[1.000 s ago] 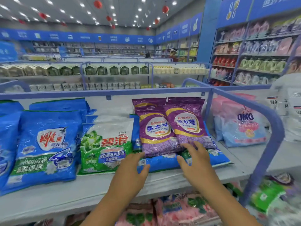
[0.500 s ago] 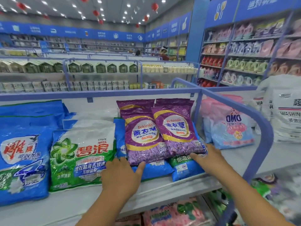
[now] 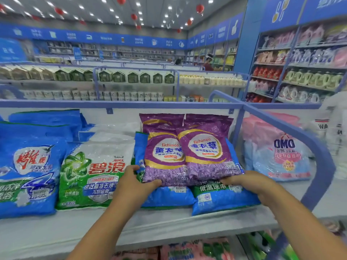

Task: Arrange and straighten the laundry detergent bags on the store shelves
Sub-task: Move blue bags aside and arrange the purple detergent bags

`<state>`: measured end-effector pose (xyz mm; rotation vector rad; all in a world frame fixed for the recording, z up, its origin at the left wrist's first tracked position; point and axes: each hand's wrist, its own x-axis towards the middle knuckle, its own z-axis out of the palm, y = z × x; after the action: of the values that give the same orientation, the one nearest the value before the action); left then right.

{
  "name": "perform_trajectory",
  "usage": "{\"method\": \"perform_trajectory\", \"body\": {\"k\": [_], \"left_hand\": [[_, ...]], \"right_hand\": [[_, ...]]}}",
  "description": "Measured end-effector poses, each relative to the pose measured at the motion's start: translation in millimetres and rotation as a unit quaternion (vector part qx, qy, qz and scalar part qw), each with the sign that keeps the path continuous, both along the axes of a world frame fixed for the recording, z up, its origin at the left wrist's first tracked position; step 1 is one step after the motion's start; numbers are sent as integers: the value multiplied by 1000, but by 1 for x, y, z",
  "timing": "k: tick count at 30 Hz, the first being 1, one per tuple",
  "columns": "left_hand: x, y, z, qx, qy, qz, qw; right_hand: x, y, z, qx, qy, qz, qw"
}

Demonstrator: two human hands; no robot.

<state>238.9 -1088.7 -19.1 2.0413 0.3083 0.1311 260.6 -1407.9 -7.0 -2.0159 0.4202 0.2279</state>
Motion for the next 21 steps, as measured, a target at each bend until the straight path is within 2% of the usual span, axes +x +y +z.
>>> {"method": "perform_trajectory", "body": {"k": [3, 8, 10, 13, 14, 17, 21], "left_hand": [[-2, -2, -2, -77, -39, -28, 996], [-7, 11, 2, -290, 53, -48, 954], [-11, 7, 3, -240, 105, -43, 964], [-15, -5, 7, -38, 148, -41, 987], [-13, -8, 7, -22, 149, -46, 987], [-8, -10, 7, -73, 140, -77, 984], [-2, 2, 10, -198, 171, -81, 962]], "right_hand": [[11, -11, 4, 20, -5, 20, 1000], [14, -20, 17, 53, -5, 123, 991], [16, -20, 17, 46, -1, 134, 990], [22, -16, 8, 24, -14, 96, 995], [23, -16, 3, 25, -15, 80, 996], [17, -15, -2, 56, -21, 46, 997], [6, -10, 17, 69, -78, 8, 995]]}}
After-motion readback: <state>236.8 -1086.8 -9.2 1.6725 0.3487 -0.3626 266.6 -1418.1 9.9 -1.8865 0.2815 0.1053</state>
